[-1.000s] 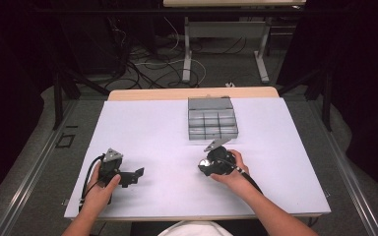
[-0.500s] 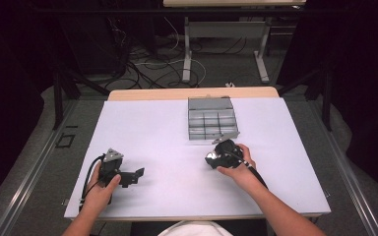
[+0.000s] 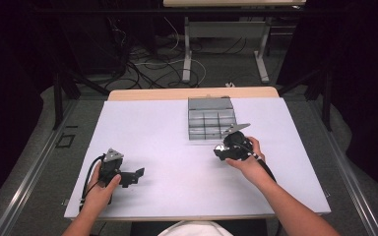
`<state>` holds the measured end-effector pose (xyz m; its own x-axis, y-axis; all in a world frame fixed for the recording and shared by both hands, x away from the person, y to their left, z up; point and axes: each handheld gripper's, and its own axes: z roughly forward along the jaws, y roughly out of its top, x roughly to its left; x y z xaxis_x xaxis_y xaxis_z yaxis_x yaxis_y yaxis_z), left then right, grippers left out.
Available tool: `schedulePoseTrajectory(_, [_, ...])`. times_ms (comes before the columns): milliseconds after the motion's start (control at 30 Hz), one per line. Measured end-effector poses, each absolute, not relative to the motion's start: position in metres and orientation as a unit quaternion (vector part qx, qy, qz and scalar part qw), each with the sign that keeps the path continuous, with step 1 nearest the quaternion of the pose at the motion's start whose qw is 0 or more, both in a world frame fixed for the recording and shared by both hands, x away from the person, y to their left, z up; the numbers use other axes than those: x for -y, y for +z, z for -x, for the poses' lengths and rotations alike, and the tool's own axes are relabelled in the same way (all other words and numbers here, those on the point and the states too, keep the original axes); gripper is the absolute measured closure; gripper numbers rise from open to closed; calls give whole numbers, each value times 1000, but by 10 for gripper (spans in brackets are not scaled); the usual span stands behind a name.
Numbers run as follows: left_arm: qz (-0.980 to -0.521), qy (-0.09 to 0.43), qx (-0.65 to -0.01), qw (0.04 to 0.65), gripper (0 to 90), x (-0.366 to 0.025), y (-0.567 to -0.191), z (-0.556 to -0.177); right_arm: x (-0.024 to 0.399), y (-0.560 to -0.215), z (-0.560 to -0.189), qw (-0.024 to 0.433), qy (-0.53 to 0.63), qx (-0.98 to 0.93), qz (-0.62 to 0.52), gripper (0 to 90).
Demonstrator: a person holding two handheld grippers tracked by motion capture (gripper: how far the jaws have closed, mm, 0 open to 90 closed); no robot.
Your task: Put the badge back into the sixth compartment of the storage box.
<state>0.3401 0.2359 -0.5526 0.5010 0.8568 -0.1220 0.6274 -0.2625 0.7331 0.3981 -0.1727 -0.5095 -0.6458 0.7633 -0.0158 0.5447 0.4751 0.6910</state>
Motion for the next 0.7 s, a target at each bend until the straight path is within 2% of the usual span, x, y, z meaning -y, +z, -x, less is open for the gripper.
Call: schedulePoseTrajectory(700, [-778,150,-478,379,14,-236,-553,-340,177,-492,-416,179,329,-834,-405,465])
